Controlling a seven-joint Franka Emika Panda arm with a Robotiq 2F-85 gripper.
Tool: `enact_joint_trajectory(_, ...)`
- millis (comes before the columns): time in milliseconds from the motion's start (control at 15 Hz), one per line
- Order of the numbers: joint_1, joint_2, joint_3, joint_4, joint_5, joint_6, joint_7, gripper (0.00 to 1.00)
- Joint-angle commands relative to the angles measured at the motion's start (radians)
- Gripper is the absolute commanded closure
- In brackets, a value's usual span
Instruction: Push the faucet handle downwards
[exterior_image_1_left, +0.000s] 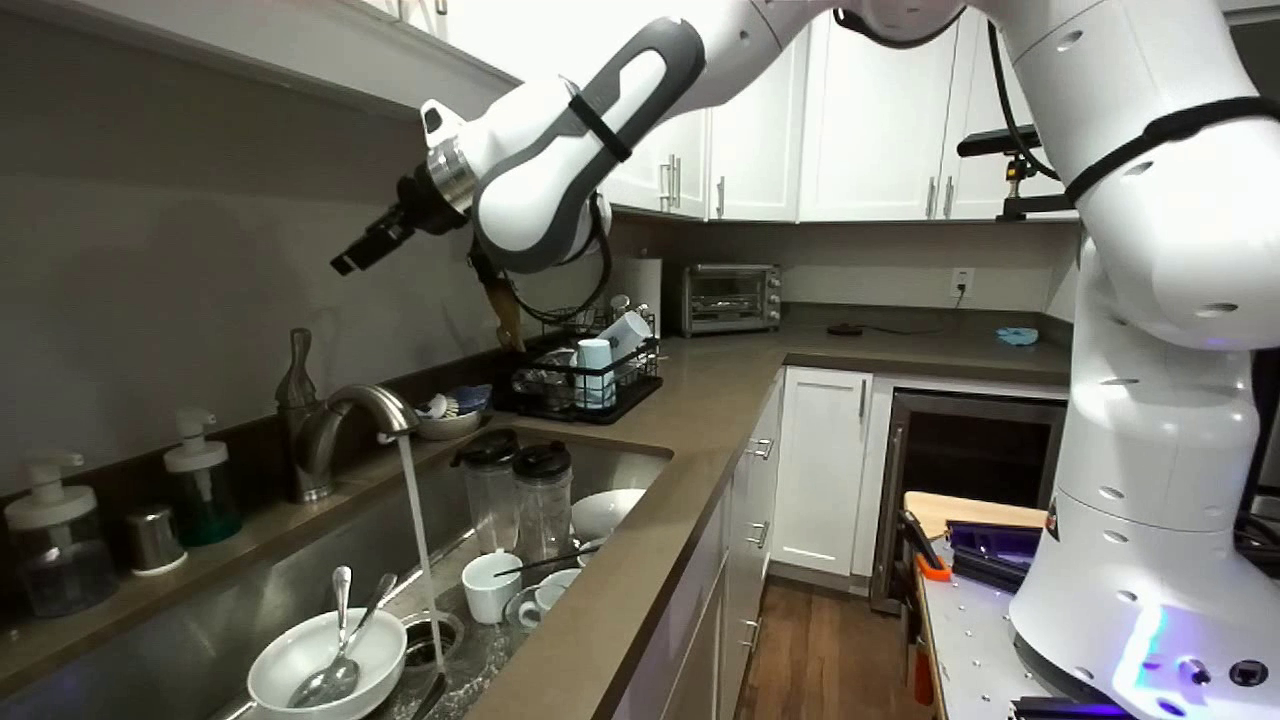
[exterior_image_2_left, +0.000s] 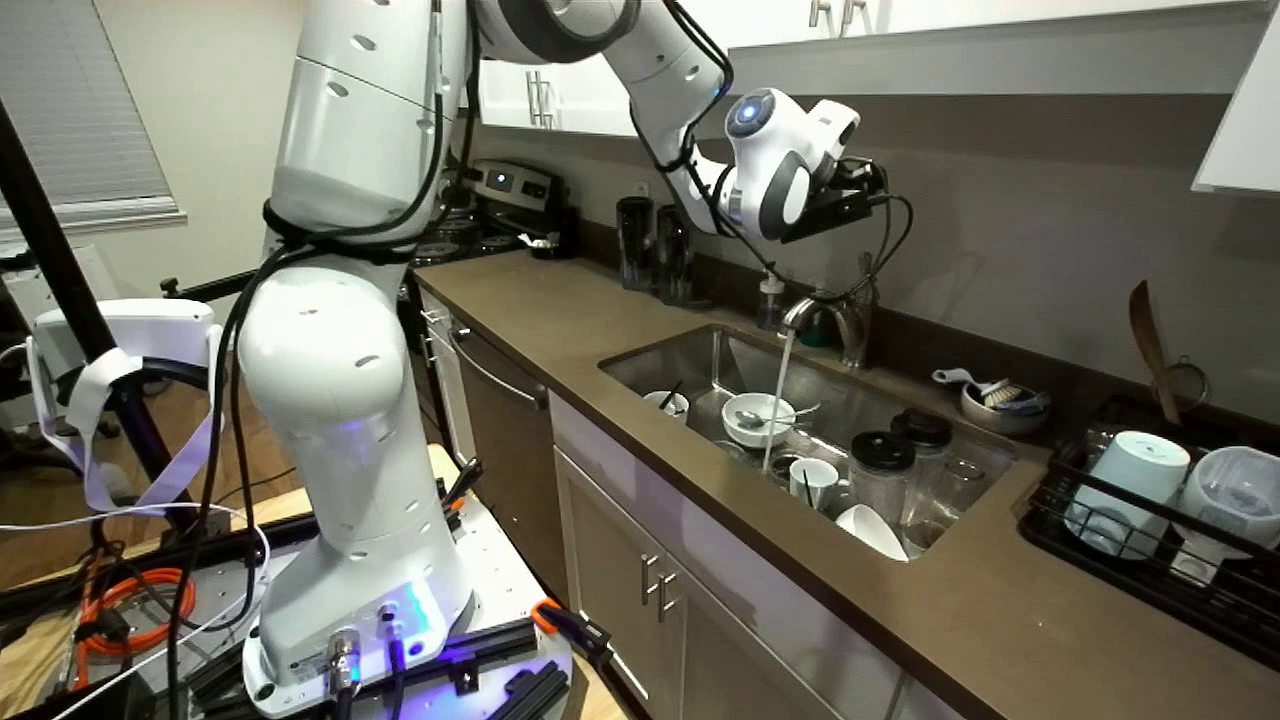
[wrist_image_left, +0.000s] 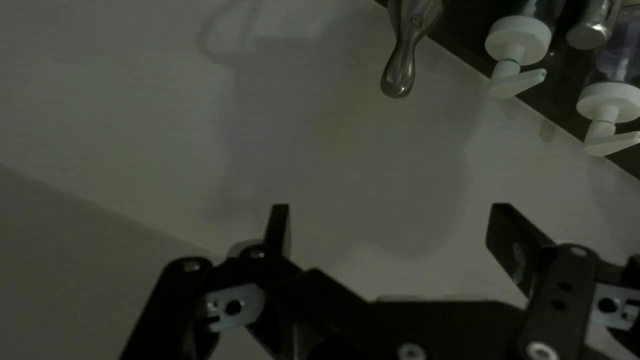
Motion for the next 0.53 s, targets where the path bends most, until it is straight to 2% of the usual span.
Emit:
enact_joint_trajectory(0,-0.116,0.114,0.121,0.125,-0.041,0.0,0.005,0.0)
enact_joint_trajectory(333,-0.222,0.233,0.237,0.212,-0.057,0.0,-0.023,0.0)
enact_joint_trajectory(400,-0.239,0.25,0.256,0.219,-0.06,0.0,-0.027,0.08)
enact_joint_trajectory(467,-0.255,0.271,0.275,0.231,-0.066,0.0,-0.032,0.1)
